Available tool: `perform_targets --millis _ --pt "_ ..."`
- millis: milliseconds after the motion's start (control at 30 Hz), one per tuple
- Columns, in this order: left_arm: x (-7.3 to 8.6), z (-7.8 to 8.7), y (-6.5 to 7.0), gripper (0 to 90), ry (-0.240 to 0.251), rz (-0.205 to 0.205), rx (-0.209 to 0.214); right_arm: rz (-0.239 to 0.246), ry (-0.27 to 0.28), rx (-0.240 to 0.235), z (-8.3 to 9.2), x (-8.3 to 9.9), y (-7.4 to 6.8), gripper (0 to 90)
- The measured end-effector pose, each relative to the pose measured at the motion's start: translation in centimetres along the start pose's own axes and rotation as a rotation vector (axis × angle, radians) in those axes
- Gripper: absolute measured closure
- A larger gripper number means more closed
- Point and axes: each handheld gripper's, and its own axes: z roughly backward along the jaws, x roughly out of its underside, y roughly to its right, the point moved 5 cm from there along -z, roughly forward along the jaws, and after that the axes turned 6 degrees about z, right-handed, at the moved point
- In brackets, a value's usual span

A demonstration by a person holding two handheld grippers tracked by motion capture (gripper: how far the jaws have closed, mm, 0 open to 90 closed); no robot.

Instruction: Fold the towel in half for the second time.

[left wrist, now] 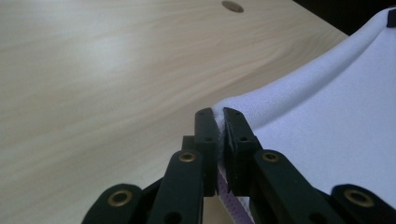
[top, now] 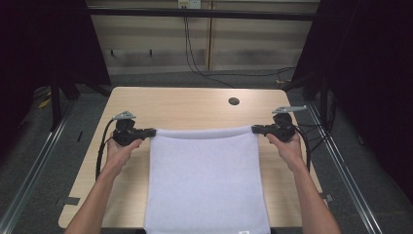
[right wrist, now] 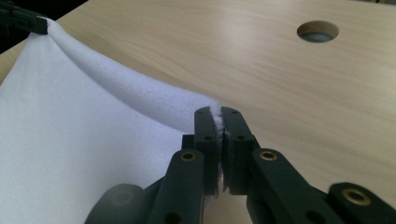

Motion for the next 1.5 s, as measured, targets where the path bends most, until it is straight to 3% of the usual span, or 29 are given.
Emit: perform_targets --millis 167,367,467,633,733,833,867,900,1067,1400,1500 --pt "-3.0 0.7 0.9 85.4 0.030 -0.055 -0.023 0.028 0.005 0.038 0.7 -2.0 0.3 86.4" --pt "-6.0 1.6 0.7 85.4 0.076 -0.047 -0.025 0.013 0.061 0.050 2.0 -4.6 0.9 86.4" --pt "-7.3 1.8 1.2 85.5 0.075 -0.079 -0.036 0.026 0.061 0.065 2.2 -5.6 1.1 86.4" --pt "-8.9 2.3 1.5 85.4 0.113 -0.091 -0.026 0.014 0.093 0.070 2.8 -6.9 1.8 86.5" --pt "-8.6 2.4 1.6 85.3 0.125 -0.091 -0.033 0.017 0.126 0.058 3.2 -7.1 1.5 86.4" --pt "-7.5 2.5 1.7 85.3 0.112 -0.097 -0.029 0.026 0.108 0.046 3.4 -6.5 0.9 86.4" --pt "-6.9 2.6 1.7 85.2 0.118 -0.081 -0.024 0.028 0.108 0.039 3.4 -6.1 0.7 86.4" --pt "-6.6 2.7 1.7 85.2 0.117 -0.081 -0.024 0.029 0.108 0.017 3.5 -5.7 0.3 86.3" --pt "-4.4 3.2 2.5 85.2 0.116 -0.069 0.011 0.032 0.102 -0.010 4.2 -4.3 -0.4 86.3" --pt "-3.2 5.5 5.5 85.0 0.123 -0.125 0.049 0.058 0.120 -0.034 6.2 -2.0 -2.6 86.2" --pt "-2.6 6.3 5.7 84.9 0.129 -0.130 0.051 0.063 0.130 -0.052 7.0 -1.3 -3.4 86.2"
